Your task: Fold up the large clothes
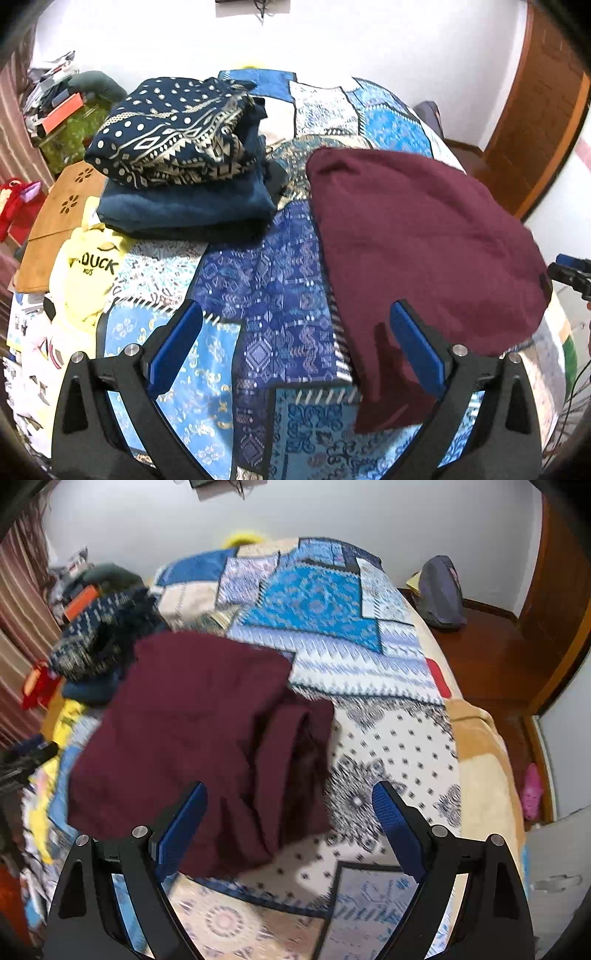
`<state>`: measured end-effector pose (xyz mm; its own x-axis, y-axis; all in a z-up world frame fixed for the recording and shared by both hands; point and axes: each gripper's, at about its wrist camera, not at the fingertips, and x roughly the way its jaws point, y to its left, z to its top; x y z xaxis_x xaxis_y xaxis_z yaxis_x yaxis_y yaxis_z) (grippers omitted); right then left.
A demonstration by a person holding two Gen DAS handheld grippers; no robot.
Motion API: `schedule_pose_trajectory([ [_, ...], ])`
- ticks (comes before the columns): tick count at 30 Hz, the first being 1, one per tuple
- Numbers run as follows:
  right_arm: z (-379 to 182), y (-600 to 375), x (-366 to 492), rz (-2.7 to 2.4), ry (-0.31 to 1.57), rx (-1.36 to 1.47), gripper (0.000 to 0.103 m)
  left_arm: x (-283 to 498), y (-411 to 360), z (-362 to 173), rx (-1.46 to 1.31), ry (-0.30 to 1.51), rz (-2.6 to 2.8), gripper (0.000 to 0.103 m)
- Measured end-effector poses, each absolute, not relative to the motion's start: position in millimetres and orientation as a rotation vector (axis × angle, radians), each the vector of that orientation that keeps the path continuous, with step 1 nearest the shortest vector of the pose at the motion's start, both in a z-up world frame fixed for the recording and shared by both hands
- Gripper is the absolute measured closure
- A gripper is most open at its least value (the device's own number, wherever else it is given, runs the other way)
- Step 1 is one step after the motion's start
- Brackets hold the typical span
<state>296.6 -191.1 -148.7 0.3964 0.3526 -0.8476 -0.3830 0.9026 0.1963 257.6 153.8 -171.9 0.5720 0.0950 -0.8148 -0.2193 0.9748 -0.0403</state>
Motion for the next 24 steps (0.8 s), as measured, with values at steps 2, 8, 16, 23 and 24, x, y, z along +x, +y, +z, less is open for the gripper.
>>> schedule_pose_trajectory([
  [2,-146.6,-189.2,301.3,0.495,1.061,0.011,0.013,263.0,155.4,-171.1,-0.163,0.943,0.173,0.001],
  [8,-179.4,-177.3,329.3,0.538,1.162,0.094,0.013,285.5,156.2,-195.8,-0.279,1.015,0.077,0.001],
  [16,-242.8,-190.3,365.5,0.649,1.335,0.255,0.001,310.8,168.7,-239.9,-0.593,1.11,-0.114,0.001],
  [23,-268.5,-181.0,388.3,0.786,1.449,0.383,0.0,334.8,168.4,-264.5,-0.739,1.159,-0.214,0.001],
  [24,-270.6,-179.4,390.1,0.801,1.461,0.399,0.0,338.3,167.1,-268.2,-0.756,1.167,-0.226,0.001],
])
